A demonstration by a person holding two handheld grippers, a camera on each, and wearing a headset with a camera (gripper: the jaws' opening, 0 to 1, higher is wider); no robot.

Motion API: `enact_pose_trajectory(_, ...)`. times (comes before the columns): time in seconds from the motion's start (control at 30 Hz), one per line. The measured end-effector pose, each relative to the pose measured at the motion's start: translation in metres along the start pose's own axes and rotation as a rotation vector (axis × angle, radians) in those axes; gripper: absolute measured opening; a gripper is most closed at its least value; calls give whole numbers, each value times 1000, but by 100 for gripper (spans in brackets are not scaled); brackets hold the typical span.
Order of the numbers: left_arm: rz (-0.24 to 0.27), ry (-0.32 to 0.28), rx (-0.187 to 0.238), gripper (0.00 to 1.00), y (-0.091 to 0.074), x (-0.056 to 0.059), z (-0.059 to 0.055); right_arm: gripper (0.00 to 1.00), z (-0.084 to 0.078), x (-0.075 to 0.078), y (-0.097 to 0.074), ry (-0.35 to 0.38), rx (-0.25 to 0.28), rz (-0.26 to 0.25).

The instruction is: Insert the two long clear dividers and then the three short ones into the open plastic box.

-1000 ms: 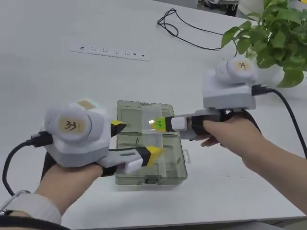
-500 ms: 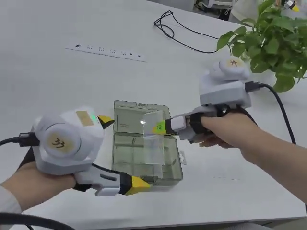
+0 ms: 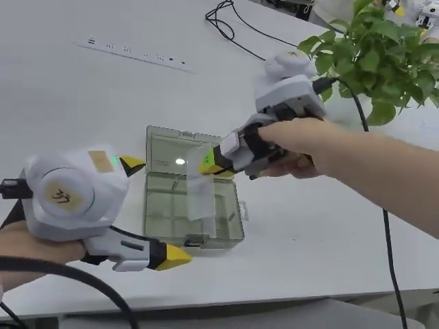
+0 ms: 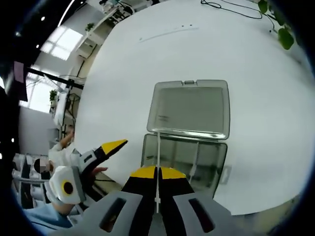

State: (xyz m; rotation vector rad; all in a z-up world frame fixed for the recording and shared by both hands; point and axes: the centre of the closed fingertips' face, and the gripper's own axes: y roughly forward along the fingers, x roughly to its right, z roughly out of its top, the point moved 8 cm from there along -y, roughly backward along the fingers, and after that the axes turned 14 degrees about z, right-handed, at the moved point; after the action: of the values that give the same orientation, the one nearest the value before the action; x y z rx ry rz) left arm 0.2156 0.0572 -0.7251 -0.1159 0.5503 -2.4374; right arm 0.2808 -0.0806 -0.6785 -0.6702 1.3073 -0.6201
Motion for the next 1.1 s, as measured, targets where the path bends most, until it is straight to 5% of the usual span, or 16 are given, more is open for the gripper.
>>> enact_pose_trajectory(0.37,-1,-12,0,99,-5,-1,-4,2,4,8,20,46,-100,-101)
enact_pose_trajectory(0.83,2,-41,-1,98,-7,2,-12,2,-5,2,33,94,-120,-135)
enact_pose_trajectory(1.1,25,-51,4,98,-9,-2,-13,2,4,12,38,97,-126,-150)
